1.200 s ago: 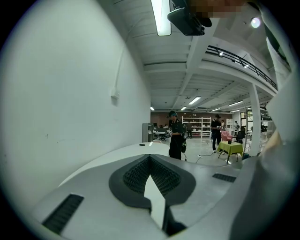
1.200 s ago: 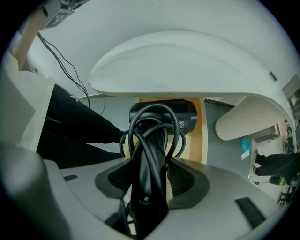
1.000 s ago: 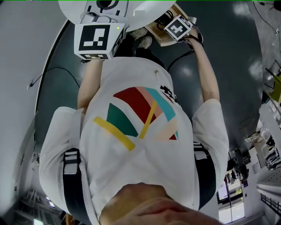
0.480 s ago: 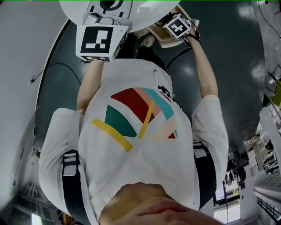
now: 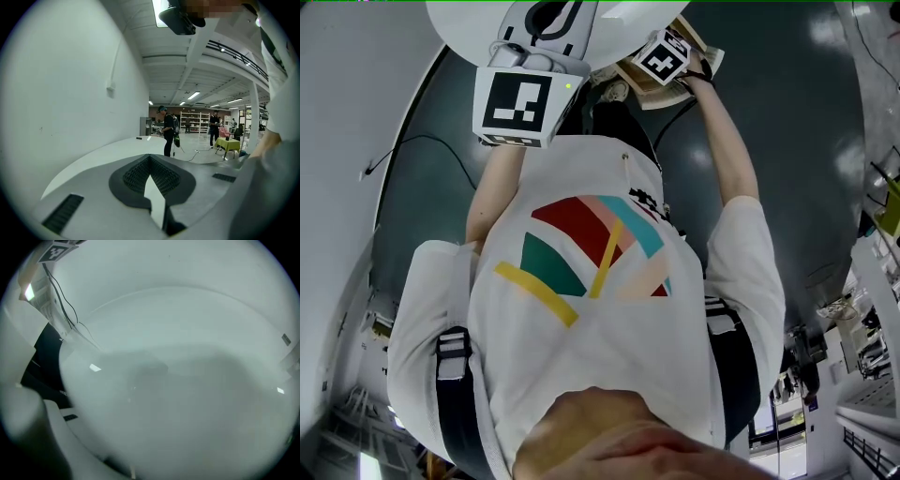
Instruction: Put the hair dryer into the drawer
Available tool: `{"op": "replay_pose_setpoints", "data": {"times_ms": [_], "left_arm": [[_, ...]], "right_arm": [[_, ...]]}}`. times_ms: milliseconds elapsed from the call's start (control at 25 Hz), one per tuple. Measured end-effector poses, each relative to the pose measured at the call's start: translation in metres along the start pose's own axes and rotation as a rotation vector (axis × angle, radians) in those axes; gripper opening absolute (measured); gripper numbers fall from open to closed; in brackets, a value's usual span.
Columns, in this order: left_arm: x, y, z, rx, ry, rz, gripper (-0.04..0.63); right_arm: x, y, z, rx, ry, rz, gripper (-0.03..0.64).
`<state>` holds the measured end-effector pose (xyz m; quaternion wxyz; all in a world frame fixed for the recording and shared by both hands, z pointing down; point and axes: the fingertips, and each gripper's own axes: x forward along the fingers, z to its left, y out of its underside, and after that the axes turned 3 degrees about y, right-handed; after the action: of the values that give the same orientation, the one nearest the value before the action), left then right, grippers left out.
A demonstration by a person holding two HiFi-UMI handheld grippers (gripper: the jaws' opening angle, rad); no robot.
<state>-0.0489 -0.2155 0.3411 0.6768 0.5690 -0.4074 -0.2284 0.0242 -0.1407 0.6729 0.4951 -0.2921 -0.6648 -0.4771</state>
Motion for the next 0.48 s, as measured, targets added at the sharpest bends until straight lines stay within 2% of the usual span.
{"op": "replay_pose_setpoints", "data": {"times_ms": [120,320,480], "left_arm": [[0.0,0.003,-0.003,-0.001,-0.004,0.002,0.014],[-0.002,0.012,-0.004,-0.001,-0.01,0.026,0.014],[-0.004,0.017,-0.003,0.008,-0.004,0.035,0.014]], "right_arm": [[0.007,-0.004,0.0,0.011,-0.003,-0.052,0.219],[0.01,-0.001,-0.007,0.039,0.041,-0.121,0.219],[0.022,0.015,-0.007,0.179,0.049,-0.142,0.219]]}}
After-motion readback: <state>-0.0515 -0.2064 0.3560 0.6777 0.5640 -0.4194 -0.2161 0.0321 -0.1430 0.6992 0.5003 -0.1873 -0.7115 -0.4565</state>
